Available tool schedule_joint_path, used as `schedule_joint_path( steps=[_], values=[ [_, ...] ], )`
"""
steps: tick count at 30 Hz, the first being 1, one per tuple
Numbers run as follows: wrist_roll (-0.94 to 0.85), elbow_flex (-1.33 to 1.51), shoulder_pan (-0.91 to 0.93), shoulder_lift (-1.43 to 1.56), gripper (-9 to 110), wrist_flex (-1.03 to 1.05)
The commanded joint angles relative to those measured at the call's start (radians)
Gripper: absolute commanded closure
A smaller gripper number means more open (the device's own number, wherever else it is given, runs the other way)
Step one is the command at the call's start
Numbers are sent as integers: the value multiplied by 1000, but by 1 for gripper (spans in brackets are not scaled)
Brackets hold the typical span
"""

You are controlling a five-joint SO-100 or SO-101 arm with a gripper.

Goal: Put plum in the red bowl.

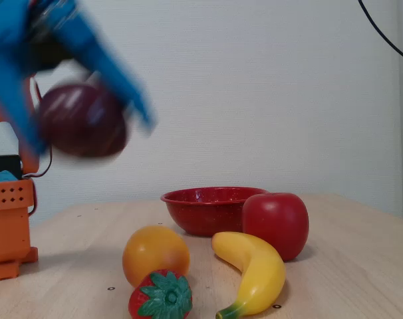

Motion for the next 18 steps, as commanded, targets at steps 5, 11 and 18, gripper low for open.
schedule_joint_path(
  steps=[5, 11, 18],
  values=[
    [-337, 23, 288, 345, 101, 67],
    [-646, 57, 557, 499, 101, 64],
    [-1043, 67, 851, 615, 101, 46]
  ],
)
